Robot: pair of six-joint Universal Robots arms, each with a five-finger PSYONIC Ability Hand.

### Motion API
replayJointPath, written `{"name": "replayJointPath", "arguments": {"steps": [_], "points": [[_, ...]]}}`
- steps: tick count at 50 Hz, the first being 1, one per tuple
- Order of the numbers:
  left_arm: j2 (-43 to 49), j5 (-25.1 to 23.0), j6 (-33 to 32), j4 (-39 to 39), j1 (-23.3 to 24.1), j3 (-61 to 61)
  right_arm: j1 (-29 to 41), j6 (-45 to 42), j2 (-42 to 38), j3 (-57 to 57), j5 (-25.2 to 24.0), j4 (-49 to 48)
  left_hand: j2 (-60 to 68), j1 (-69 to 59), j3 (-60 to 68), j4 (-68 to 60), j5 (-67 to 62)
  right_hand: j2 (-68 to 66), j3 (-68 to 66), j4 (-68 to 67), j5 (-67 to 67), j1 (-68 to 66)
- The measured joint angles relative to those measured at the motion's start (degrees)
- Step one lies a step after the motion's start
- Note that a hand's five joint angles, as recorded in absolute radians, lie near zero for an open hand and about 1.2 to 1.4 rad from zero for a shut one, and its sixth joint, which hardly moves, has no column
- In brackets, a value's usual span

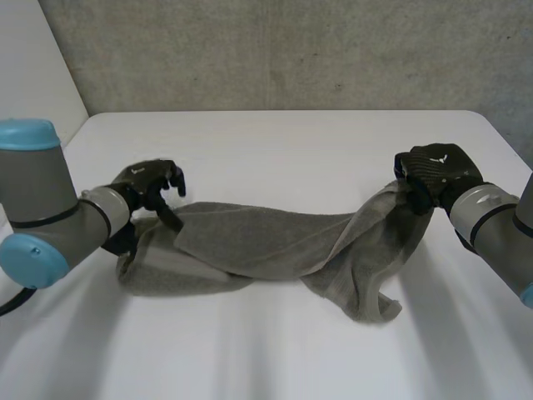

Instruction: Fold the towel.

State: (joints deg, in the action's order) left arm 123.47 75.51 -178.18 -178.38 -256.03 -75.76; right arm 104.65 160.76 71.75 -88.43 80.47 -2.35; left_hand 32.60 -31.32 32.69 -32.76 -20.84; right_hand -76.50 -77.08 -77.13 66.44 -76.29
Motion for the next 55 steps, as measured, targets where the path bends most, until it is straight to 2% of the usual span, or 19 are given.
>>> {"name": "replayJointPath", "arguments": {"steps": [6,13,18,26,32,55], "points": [[-7.1,0.0,0.0,0.0,1.2,-5.4,-0.4,0.1,-0.5,0.0,1.4,-3.0,-1.2,0.8,-1.0,1.0,1.4,0.0,0.0,0.0,0.0,0.0],[-15.7,-0.3,-0.2,-1.8,5.6,-17.1,-2.4,0.0,-3.8,0.8,5.6,-7.7,-1.2,0.7,-1.0,1.2,1.2,0.0,0.0,0.0,0.0,0.0],[-17.2,-0.5,-2.4,-3.2,8.8,-23.2,-4.6,-0.1,-6.4,1.7,6.9,-8.8,3.6,-5.5,3.4,-3.2,-5.8,0.0,0.0,0.0,0.0,0.0],[-13.7,-0.4,-13.4,-3.8,13.6,-27.6,-6.4,-0.1,-8.6,2.4,6.9,-8.5,11.1,-12.0,11.0,-10.8,-12.8,0.0,0.0,0.0,0.0,0.0],[-9.7,-0.2,-18.9,-4.2,14.6,-25.9,-6.4,-0.1,-8.3,1.9,6.7,-8.2,11.0,-11.9,10.9,-10.6,-12.6,0.0,0.0,0.0,0.0,0.0],[-0.3,0.4,-17.9,-6.6,14.6,-12.8,-5.7,-0.2,-8.0,-0.3,6.3,-8.3,9.4,-8.9,9.0,-8.8,-9.4,0.0,0.0,0.0,0.0,0.0]]}}
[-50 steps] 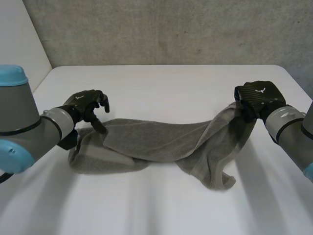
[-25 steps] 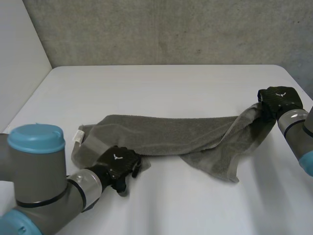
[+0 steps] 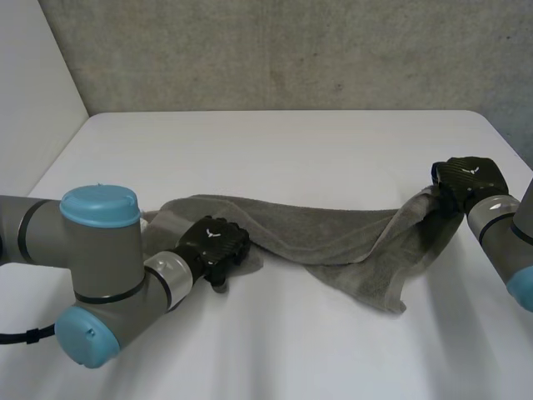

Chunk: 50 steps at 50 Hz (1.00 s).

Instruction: Fold the towel.

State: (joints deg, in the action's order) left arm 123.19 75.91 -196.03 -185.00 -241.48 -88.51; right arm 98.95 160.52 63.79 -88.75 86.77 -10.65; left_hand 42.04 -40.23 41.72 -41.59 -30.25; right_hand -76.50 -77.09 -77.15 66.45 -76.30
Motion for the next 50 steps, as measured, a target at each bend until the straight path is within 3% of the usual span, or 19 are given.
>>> {"name": "replayJointPath", "arguments": {"steps": [25,39,50], "points": [[9.2,5.4,1.3,-0.2,1.7,13.9,0.5,-2.2,-0.3,-1.3,0.0,-0.5,0.0,-0.2,0.0,0.0,-0.3,0.0,0.0,0.0,0.0,-0.1],[12.6,5.9,1.2,-0.2,1.8,18.0,0.5,-2.2,-0.5,-1.7,-0.1,-0.6,0.6,-2.6,1.0,-1.2,-2.7,0.0,0.0,0.0,0.0,-0.2],[13.6,5.9,1.5,-0.2,1.8,20.0,0.5,-3.1,-0.5,-2.1,0.0,-0.7,26.8,-26.8,26.7,-27.3,-26.9,0.0,0.0,0.0,0.0,-0.2]]}}
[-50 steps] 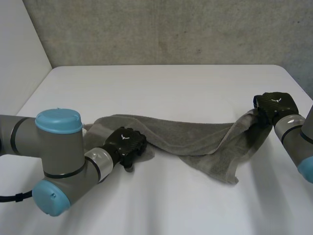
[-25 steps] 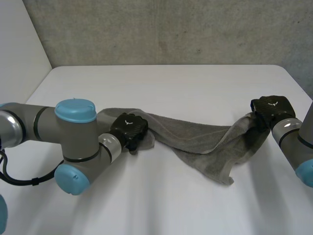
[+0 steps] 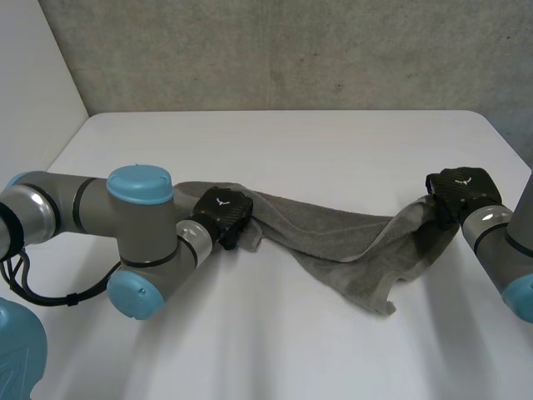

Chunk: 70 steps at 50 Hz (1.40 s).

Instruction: Fold the towel.

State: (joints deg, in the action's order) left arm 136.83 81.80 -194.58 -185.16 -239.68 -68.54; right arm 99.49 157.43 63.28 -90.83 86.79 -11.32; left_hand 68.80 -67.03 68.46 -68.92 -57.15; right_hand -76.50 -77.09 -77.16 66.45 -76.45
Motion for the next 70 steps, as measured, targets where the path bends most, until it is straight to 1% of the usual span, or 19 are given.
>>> {"name": "replayJointPath", "arguments": {"steps": [2,3,12,16,21,24,26,31,34,36,38,41,46,51,55,60,62,66,70], "points": [[0.0,0.3,0.1,0.1,0.0,0.1,0.0,-0.1,0.0,0.0,0.0,0.0,6.6,-5.5,6.9,-7.2,-6.1,0.0,0.0,0.0,0.0,0.0],[0.0,0.4,0.1,0.2,0.0,0.1,0.0,-0.1,0.0,0.0,0.0,0.0,7.1,-5.9,7.5,-8.1,-6.3,0.0,0.0,0.0,0.0,0.0],[-2.8,3.1,0.2,2.0,-0.2,-0.3,0.1,0.0,1.4,0.5,-0.2,0.7,7.2,-6.2,7.6,-8.7,-6.4,0.0,0.0,0.0,0.0,0.0],[-7.8,3.5,1.0,5.0,-1.4,-1.1,0.0,-0.3,4.5,1.5,-1.4,3.3,7.2,-6.2,7.6,-8.7,-6.4,0.0,0.0,0.0,0.0,0.0],[-16.6,2.3,3.3,9.5,-5.3,-2.8,-0.3,-1.1,9.8,4.8,-5.0,11.0,7.2,-6.4,7.6,-8.7,-6.5,0.0,0.0,0.0,0.0,0.0],[-24.1,-1.4,6.3,12.3,-9.5,-3.6,-0.6,-1.3,14.1,9.1,-8.0,18.7,7.2,-6.5,7.6,-8.9,-6.5,0.0,0.0,0.0,0.0,0.0],[-27.1,-3.5,7.7,13.3,-11.3,-3.7,-0.7,-1.4,15.8,11.0,-9.0,21.4,7.2,-6.5,7.6,-8.9,-6.5,-0.1,0.0,0.0,0.0,0.0],[-36.7,-12.6,13.9,16.8,-19.6,-3.4,-1.0,-1.5,21.9,19.9,-11.5,30.2,7.2,-6.5,7.6,-8.9,-6.8,-0.1,0.0,0.0,0.0,0.0],[-39.6,-16.3,16.7,17.6,-23.7,-2.9,-1.1,-1.8,23.4,24.8,-11.8,33.4,7.2,-6.5,7.6,-8.9,-6.9,-0.1,0.0,0.0,0.0,0.0],[-41.3,-19.2,19.3,18.0,-27.7,-2.1,-1.1,-2.6,24.0,30.0,-11.8,36.7,7.3,-6.5,7.8,-9.0,-7.0,-0.1,0.0,0.0,0.0,0.0],[-41.7,-20.6,21.1,18.1,-30.3,-1.4,-1.2,-3.5,23.6,34.2,-11.6,39.3,7.8,-6.5,8.2,-9.0,-7.3,-0.1,0.0,0.0,0.0,0.0],[-40.7,-21.9,24.1,18.0,-33.7,-0.2,-1.1,-5.2,20.9,40.0,-11.1,42.7,8.3,-6.6,8.6,-9.0,-8.4,-0.1,0.0,0.0,0.0,0.0],[-35.7,-22.2,27.3,17.9,-35.6,1.4,-0.2,-7.9,13.6,46.5,-9.5,45.8,8.3,-6.6,8.6,-9.0,-8.7,-0.1,0.0,0.0,0.0,0.0],[-27.0,-21.7,28.9,17.9,-34.8,4.0,3.5,-11.1,3.7,51.4,-5.1,46.7,8.3,-6.6,8.6,-9.0,-8.7,-0.1,0.0,0.0,0.0,0.0],[-20.1,-21.0,29.6,17.7,-32.5,7.8,7.4,-13.1,-3.9,55.3,-0.7,45.0,8.3,-6.7,8.7,-9.0,-8.7,-0.1,-0.2,0.0,0.0,0.0],[-12.3,-18.7,31.2,15.8,-29.3,16.6,11.2,-14.0,-11.9,61.9,3.5,37.6,8.3,-6.7,8.7,-9.2,-8.7,-0.1,-0.2,0.0,0.0,0.0],[-9.7,-16.7,32.7,14.0,-28.1,21.7,12.1,-13.9,-14.6,66.0,4.9,32.0,8.3,-6.7,8.7,-9.2,-8.7,-0.1,-0.2,0.0,0.0,0.0],[-7.6,-13.1,36.2,9.1,-26.9,30.1,12.6,-13.3,-16.5,71.7,5.7,23.1,8.4,-6.7,8.7,-9.2,-8.7,-0.1,-0.2,0.0,0.0,-0.1],[-7.2,-9.5,41.5,1.0,-26.3,40.2,12.6,-9.8,-16.6,76.9,5.5,11.9,8.4,-6.7,8.7,-9.2,-8.7,-0.1,-0.2,0.0,0.0,-0.1]]}}
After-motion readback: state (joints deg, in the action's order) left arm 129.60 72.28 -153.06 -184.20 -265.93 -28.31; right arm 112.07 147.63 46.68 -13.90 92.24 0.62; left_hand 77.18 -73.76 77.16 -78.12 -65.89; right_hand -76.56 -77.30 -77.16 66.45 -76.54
